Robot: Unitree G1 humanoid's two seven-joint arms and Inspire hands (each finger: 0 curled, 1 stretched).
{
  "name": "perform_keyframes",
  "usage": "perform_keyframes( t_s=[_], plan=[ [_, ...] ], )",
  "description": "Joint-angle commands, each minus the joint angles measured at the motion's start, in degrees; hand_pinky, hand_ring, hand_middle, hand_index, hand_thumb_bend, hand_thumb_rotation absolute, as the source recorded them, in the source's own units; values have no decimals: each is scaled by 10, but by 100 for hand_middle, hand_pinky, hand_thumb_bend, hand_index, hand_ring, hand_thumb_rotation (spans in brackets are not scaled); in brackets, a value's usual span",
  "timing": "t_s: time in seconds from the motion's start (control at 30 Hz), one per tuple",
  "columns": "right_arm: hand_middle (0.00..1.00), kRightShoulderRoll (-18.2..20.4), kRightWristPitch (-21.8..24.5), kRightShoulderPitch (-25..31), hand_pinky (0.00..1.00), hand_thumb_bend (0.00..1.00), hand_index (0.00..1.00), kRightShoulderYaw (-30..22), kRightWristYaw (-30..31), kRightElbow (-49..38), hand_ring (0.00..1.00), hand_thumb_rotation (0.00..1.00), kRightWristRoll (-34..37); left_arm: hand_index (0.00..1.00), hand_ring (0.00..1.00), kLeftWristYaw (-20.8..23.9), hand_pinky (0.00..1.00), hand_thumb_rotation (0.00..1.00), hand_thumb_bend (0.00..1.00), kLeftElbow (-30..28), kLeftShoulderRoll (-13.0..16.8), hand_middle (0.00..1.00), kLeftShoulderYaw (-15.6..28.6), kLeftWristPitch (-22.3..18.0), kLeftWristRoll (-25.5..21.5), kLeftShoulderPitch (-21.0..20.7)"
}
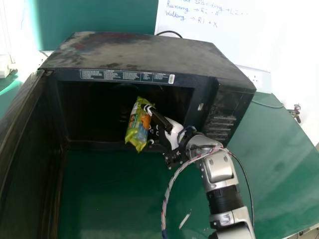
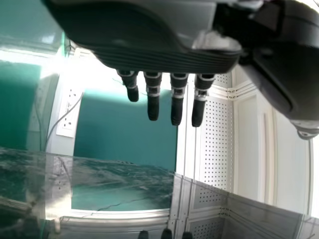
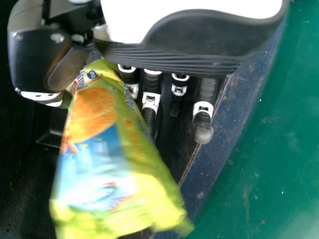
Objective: Put biscuit inside oven
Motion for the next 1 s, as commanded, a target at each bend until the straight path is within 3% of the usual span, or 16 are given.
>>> perform_keyframes(
  t_s=[0.0,0.17,0.2,0.27,0.33,0.4,0.47,0.57,0.63,0.73,0.8,0.83,0.97],
  plan=[
    [47,1,-2,-20,9,54,51,4,10,8,17,0,-2,88,92,3,99,95,96,-5,-1,92,-3,-4,-2,6],
    [47,4,-10,-37,10,53,49,8,11,42,17,0,-12,89,93,3,98,96,96,-9,-1,92,-5,-4,1,8],
    [47,5,-17,-40,10,55,63,7,11,54,17,0,-14,89,92,4,98,96,96,-10,-1,92,-5,-3,1,9],
    [47,7,-24,-46,10,57,74,7,10,71,17,0,-16,89,93,1,98,96,95,-8,0,92,-5,-4,-1,8],
    [47,10,-23,-55,10,57,70,2,13,85,18,0,-12,89,93,1,99,96,95,-7,1,92,-4,-6,1,8],
    [47,12,-24,-63,10,57,78,-1,13,94,18,0,-10,89,93,2,99,96,95,-8,0,92,-5,-5,2,8],
    [47,12,-34,-69,9,57,78,-3,21,105,16,0,-9,89,93,4,99,96,95,-10,-2,92,-6,-4,2,8],
    [47,12,-43,-81,8,55,57,-1,24,119,16,0,-14,88,92,3,98,96,96,-9,-1,92,-7,-6,3,8],
    [47,14,-41,-90,9,54,50,0,15,127,17,0,-20,89,92,3,98,96,96,-10,-2,92,-8,-7,4,10],
    [47,16,-41,-104,10,53,49,1,10,143,18,0,-28,89,92,5,98,96,96,-12,-3,92,-9,-7,6,10],
    [47,17,-44,-115,10,56,71,1,12,159,17,0,-31,89,93,5,98,96,96,-12,-4,92,-10,-7,5,11],
    [47,18,-47,-120,11,57,72,0,12,167,18,0,-32,88,92,4,98,96,96,-11,-4,92,-10,-8,3,11],
    [47,20,-65,-132,12,57,63,-2,17,190,18,0,-36,88,92,4,98,95,96,-11,-5,92,-11,-8,3,12]
  ],
)
